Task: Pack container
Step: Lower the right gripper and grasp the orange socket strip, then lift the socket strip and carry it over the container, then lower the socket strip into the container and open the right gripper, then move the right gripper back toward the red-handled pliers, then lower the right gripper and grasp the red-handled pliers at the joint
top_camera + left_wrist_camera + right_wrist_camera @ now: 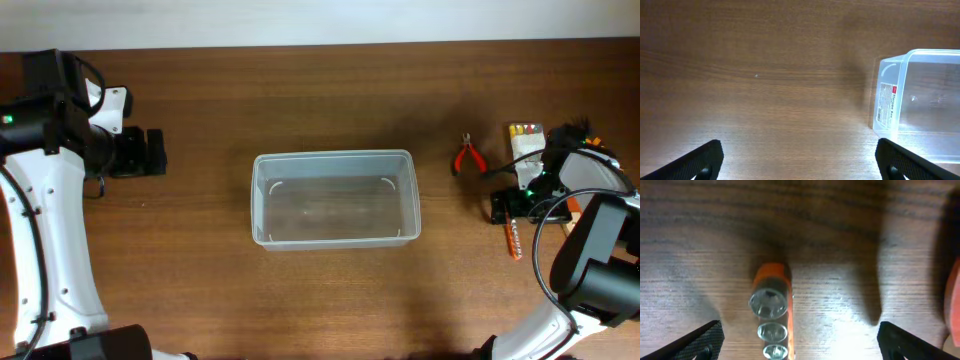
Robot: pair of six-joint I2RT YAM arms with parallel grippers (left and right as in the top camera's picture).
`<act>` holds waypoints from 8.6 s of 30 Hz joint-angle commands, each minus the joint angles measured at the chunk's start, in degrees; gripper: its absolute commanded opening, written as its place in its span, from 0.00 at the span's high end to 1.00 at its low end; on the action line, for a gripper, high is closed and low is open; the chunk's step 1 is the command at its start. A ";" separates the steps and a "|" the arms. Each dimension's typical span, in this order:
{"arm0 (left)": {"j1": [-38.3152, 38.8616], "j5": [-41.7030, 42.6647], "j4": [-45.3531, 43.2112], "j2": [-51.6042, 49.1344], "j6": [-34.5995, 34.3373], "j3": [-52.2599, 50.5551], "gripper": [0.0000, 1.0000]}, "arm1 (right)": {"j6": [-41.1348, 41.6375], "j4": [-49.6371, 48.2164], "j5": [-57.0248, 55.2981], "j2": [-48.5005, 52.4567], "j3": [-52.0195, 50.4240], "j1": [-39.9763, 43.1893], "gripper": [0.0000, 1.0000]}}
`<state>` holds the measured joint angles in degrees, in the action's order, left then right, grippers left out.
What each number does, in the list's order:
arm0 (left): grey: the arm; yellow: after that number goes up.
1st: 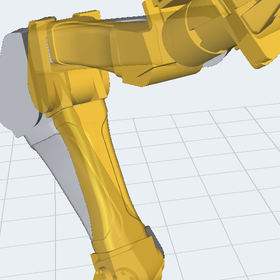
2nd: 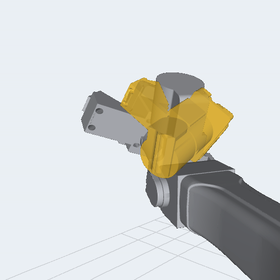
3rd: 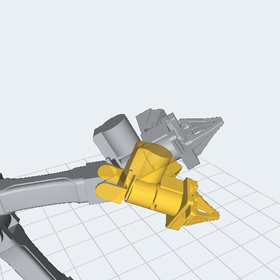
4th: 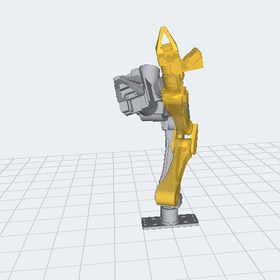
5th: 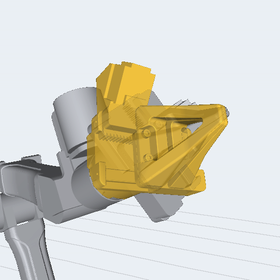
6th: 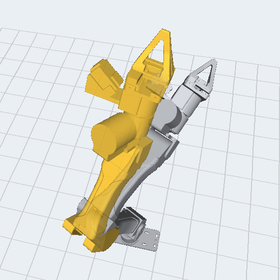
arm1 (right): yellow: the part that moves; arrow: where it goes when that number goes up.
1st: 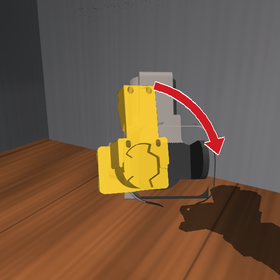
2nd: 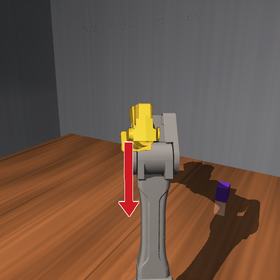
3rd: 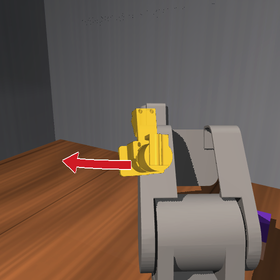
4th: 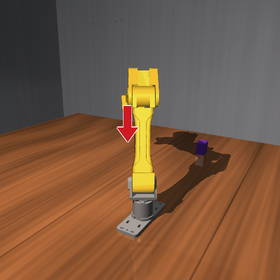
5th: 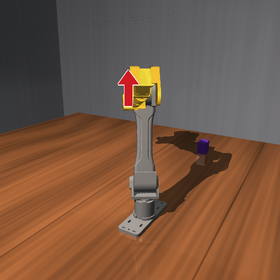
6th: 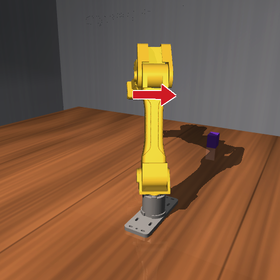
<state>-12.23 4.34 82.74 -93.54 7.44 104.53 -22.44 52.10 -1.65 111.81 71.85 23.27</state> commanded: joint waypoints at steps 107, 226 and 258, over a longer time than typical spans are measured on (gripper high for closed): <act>0.20 0.81 0.02 -0.28 -0.72 0.61 0.01 | -23.93 25.29 7.50 0.50 30.34 -57.37 0.91; 0.20 0.81 0.02 -0.28 -0.72 0.61 0.01 | 31.93 27.61 3.32 25.46 50.82 -19.08 0.01; 0.20 0.81 0.02 -0.28 -0.72 0.61 0.01 | 32.33 23.93 0.26 29.59 50.82 -22.14 0.01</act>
<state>-12.23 4.51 82.91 -93.54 7.44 104.53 10.24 76.16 -0.01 140.59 122.98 1.76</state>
